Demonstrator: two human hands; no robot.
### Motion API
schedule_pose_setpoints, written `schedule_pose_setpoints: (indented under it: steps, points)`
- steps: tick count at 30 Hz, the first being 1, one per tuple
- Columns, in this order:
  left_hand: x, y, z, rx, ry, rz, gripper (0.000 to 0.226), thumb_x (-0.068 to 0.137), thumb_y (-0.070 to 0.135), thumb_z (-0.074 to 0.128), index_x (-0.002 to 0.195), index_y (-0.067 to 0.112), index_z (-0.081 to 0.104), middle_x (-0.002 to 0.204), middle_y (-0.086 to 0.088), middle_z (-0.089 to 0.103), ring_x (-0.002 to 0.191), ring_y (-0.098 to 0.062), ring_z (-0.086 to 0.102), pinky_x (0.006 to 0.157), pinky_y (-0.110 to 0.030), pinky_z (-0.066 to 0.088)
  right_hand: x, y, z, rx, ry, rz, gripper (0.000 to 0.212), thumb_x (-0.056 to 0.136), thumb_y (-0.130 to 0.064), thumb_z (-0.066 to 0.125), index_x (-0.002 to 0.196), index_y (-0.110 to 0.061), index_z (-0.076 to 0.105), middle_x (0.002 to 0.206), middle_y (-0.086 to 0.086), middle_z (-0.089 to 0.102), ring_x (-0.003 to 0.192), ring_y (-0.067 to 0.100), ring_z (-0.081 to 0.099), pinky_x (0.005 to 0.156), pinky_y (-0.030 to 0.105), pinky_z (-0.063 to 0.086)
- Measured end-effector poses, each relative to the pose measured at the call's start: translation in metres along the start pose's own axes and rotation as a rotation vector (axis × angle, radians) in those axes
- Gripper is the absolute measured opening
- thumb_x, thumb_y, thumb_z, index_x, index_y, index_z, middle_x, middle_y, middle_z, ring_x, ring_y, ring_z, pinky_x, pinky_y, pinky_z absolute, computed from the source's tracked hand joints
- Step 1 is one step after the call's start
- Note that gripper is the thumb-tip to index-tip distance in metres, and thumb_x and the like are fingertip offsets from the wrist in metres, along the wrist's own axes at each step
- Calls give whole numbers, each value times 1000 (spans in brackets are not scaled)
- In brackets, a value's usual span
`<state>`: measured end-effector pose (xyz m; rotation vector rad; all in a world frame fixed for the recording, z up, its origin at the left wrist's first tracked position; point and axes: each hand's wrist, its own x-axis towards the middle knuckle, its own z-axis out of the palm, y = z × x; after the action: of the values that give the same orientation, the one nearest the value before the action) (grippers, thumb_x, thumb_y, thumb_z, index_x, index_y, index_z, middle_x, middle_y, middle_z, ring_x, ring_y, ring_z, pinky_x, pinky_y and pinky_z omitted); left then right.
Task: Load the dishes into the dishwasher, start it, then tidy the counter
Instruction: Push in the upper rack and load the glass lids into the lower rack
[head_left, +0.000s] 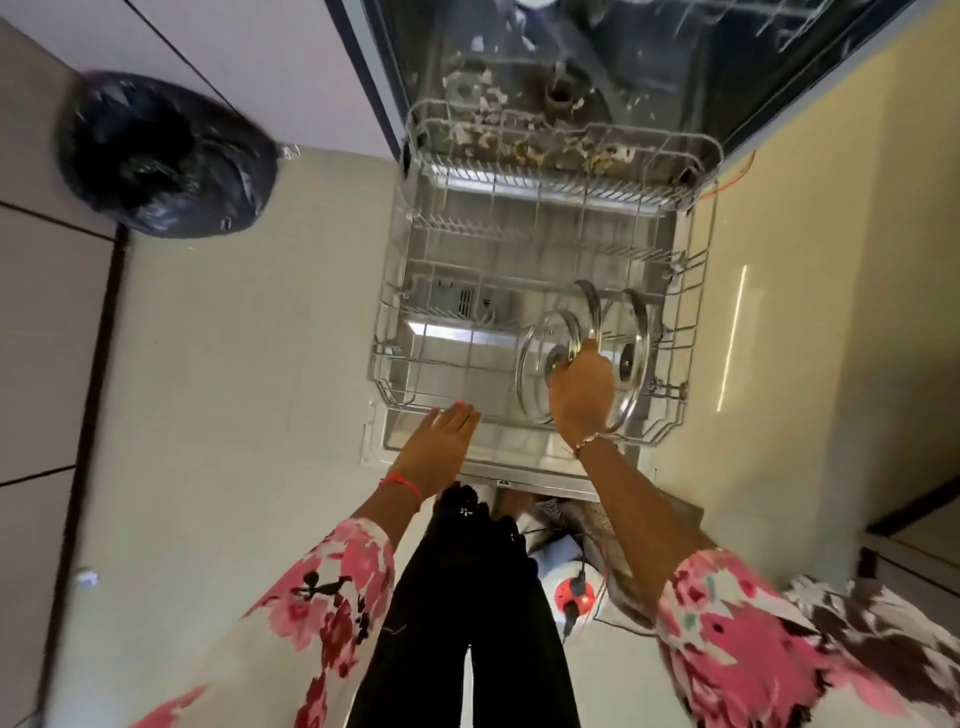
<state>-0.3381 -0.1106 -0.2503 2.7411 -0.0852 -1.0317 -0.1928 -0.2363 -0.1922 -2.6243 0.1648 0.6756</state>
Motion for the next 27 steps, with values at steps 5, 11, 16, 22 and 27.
schedule_pose_setpoints:
  steps: [5,11,16,22,27]
  points:
    - [58,-18,32,79,-54,-8,57,99,3,27,149,9,0,158,-8,-1,146,-22,-1,117,-38,-2,55,17,50,-28,-33,-45,26,98,-15,42,108,6,55,100,21,64,91,31,64,66,27,44]
    - [91,-16,54,-46,-120,9,50,101,18,34,147,8,18,147,-13,34,135,-27,34,112,-36,26,74,14,84,-81,-80,-25,27,97,-14,44,114,5,52,113,19,60,104,28,60,81,27,47]
    - [89,-15,57,-138,-78,22,37,102,21,33,135,6,40,120,-16,59,110,-31,56,91,-38,47,66,21,87,-44,17,-19,25,95,-12,45,108,5,58,100,20,64,95,28,61,68,20,37]
    - [83,-15,53,-204,-23,77,32,101,17,32,129,5,42,116,-15,58,101,-29,60,83,-36,49,66,22,78,-65,56,-75,27,97,-16,44,113,3,56,95,16,65,86,25,63,62,18,34]
    - [82,-13,51,-228,-46,57,35,94,2,37,128,5,43,115,-14,60,101,-29,60,83,-35,49,65,28,79,-45,110,-94,28,95,-20,48,110,2,57,97,17,65,80,27,65,66,24,41]
